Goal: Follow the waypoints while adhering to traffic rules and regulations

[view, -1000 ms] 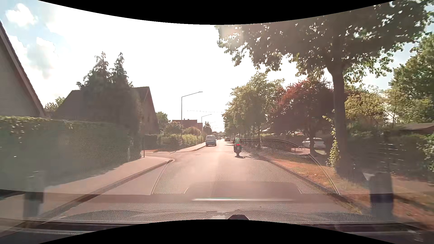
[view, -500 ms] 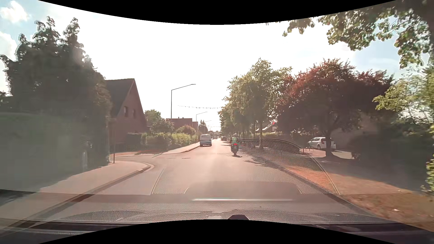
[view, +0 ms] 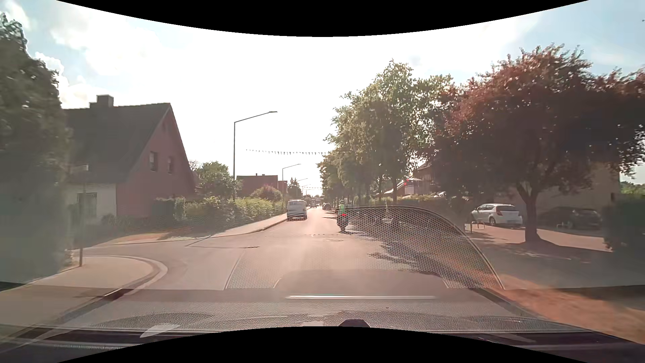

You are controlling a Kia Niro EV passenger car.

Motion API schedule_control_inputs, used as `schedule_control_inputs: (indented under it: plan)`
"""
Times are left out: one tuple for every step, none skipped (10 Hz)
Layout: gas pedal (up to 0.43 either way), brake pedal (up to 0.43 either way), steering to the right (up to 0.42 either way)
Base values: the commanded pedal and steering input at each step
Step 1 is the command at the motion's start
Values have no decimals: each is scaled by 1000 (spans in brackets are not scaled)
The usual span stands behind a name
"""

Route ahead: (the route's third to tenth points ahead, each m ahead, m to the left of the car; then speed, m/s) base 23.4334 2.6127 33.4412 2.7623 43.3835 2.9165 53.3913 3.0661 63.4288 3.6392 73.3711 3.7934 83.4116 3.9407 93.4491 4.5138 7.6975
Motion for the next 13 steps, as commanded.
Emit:
schedule_control_inputs:
  plan:
    - [130,0,10]
    - [130,0,10]
    - [130,0,10]
    - [130,0,10]
    - [130,0,10]
    - [130,0,10]
    - [130,0,7]
    - [130,0,6]
    - [130,0,5]
    - [130,0,1]
    - [130,0,-3]
    - [130,0,-6]
    - [130,0,-8]
